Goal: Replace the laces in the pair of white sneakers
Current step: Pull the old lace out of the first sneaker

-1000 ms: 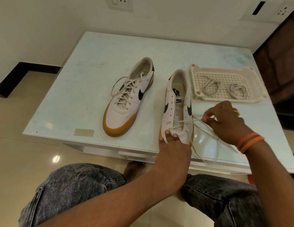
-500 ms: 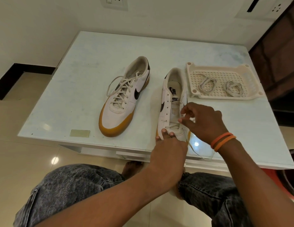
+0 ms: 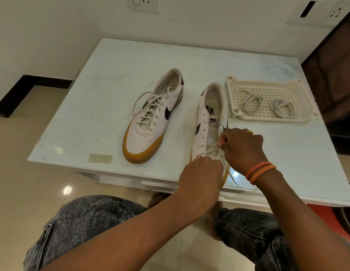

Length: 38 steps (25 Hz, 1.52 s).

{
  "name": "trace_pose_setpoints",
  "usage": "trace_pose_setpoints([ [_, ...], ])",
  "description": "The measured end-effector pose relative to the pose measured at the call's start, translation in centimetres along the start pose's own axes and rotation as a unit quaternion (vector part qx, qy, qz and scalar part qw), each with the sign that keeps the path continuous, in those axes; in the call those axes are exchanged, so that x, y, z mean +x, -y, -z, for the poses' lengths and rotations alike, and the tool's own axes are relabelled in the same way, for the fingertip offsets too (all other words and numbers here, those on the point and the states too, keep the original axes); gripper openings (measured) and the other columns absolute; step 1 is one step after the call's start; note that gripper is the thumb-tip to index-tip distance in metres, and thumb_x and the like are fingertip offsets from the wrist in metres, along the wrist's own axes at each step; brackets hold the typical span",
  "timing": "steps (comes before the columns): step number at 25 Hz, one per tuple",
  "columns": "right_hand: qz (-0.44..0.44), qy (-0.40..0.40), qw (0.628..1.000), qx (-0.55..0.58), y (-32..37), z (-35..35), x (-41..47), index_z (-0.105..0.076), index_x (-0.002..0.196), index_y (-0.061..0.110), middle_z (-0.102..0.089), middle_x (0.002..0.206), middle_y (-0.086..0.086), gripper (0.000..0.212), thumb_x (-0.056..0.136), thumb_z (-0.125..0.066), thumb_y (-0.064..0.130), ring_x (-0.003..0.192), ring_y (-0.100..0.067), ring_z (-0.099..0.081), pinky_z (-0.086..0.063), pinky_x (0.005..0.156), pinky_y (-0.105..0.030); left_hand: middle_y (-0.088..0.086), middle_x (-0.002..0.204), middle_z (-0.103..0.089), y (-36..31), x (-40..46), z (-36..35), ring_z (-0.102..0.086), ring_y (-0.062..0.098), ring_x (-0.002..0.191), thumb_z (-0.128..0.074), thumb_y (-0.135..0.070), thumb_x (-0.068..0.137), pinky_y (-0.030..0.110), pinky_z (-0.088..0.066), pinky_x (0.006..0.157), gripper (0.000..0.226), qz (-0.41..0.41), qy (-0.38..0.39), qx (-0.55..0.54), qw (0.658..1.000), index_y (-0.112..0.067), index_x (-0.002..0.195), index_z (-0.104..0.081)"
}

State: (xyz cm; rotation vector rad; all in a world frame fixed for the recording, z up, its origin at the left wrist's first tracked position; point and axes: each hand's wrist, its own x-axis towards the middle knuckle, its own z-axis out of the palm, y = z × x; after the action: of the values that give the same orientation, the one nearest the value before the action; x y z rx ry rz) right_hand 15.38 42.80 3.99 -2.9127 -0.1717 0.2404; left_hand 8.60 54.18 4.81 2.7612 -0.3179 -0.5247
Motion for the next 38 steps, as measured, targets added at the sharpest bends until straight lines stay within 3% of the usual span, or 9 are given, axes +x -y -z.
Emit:
trace_pose_setpoints([
  [5,0.02,-0.031,0.989,0.146,-0.1,-0.4,0.4,-0.061,0.086,0.01,-0.063,0.087,-0.006,0.009,0.094,-0.056,0.01,0.084,-0.021,-0.059,-0.045,0.077,-0.029,-0.007,0.067,-0.054,3.0,2.7,1.9,-0.057,0.011,0.062,-0.054,-0.05,0.093,0.025,-0.049,0.062,0.035,0.07,-0.176,-0.112,0.976,-0.017,0.084,-0.063],
  [10,-0.006,-0.023,0.986,0.164,-1.0,-0.1,0.9,-0.067,0.078,0.011,-0.066,0.084,-0.002,0.012,0.089,-0.063,0.008,0.081,-0.014,-0.057,-0.037,0.073,-0.022,-0.002,0.05,-0.051,5.3,5.1,1.6,-0.052,0.011,0.047,-0.068,-0.056,0.08,0.029,-0.047,0.057,0.05,0.103,-0.196,-0.169,0.96,-0.014,0.058,-0.053],
  [15,-0.01,0.068,0.978,0.199,-3.5,1.2,1.0,-0.067,0.085,0.013,-0.061,0.081,0.002,0.009,0.091,-0.064,0.019,0.084,-0.015,-0.055,-0.037,0.077,-0.025,-0.006,0.061,-0.061,5.6,5.3,1.4,-0.059,0.008,0.059,-0.065,-0.055,0.084,0.03,-0.052,0.06,0.039,0.098,-0.222,-0.179,0.953,-0.019,0.07,-0.062],
  [20,-0.012,0.086,0.974,0.21,-3.4,1.2,1.2,-0.063,0.084,0.016,-0.059,0.079,0.003,0.01,0.094,-0.06,0.019,0.074,-0.009,-0.052,-0.038,0.067,-0.02,-0.01,0.065,-0.055,4.0,5.2,0.4,-0.054,0.007,0.058,-0.066,-0.058,0.081,0.018,-0.034,0.049,0.04,0.091,-0.21,-0.179,0.957,-0.019,0.076,-0.06],
  [25,-0.156,0.121,0.869,0.454,-6.1,3.6,1.0,-0.059,0.084,0.014,-0.073,0.094,-0.011,0.014,0.095,-0.053,0.007,0.09,-0.02,-0.068,-0.052,0.086,-0.036,-0.004,0.067,-0.061,4.5,5.6,0.4,-0.058,0.01,0.061,-0.068,-0.049,0.081,0.032,-0.051,0.057,0.035,0.096,-0.237,-0.178,0.95,-0.015,0.075,-0.063],
  [29,-0.234,-0.034,0.939,0.249,-11.4,3.9,1.2,-0.062,0.073,0.015,-0.071,0.086,-0.01,0.019,0.09,-0.061,0.007,0.09,-0.028,-0.067,-0.053,0.089,-0.044,-0.001,0.097,-0.052,4.2,5.5,0.0,-0.048,0.015,0.088,-0.07,-0.038,0.084,0.03,-0.046,0.069,0.025,-0.009,-0.285,-0.102,0.953,-0.017,0.095,-0.063],
  [34,-0.348,-0.04,0.923,0.156,-14.8,2.9,1.2,-0.062,0.098,0.012,-0.066,0.101,-0.016,0.026,0.087,-0.065,0.035,0.091,-0.037,-0.066,-0.055,0.081,-0.055,0.001,0.107,-0.047,3.5,5.9,-1.2,-0.039,0.022,0.1,-0.062,-0.034,0.09,0.031,-0.032,0.077,0.023,-0.068,-0.259,0.0,0.963,-0.02,0.105,-0.073],
  [36,-0.335,-0.066,0.934,0.1,-13.5,2.7,1.4,-0.055,0.119,0.015,-0.057,0.118,-0.018,0.039,0.089,-0.062,0.04,0.094,-0.04,-0.064,-0.052,0.087,-0.055,-0.002,0.109,-0.043,3.4,6.0,-1.2,-0.035,0.019,0.104,-0.058,-0.033,0.094,0.028,-0.028,0.08,0.023,-0.033,-0.209,-0.036,0.977,-0.024,0.11,-0.072],
  [38,-0.235,-0.141,0.957,0.093,-10.7,2.5,1.9,-0.054,0.127,0.014,-0.047,0.13,-0.019,0.039,0.092,-0.061,0.031,0.105,-0.04,-0.058,-0.045,0.097,-0.044,-0.006,0.105,-0.037,3.3,6.1,-1.0,-0.034,0.018,0.105,-0.06,-0.03,0.093,0.027,-0.026,0.08,0.016,-0.009,-0.183,-0.069,0.981,-0.025,0.101,-0.073],
])
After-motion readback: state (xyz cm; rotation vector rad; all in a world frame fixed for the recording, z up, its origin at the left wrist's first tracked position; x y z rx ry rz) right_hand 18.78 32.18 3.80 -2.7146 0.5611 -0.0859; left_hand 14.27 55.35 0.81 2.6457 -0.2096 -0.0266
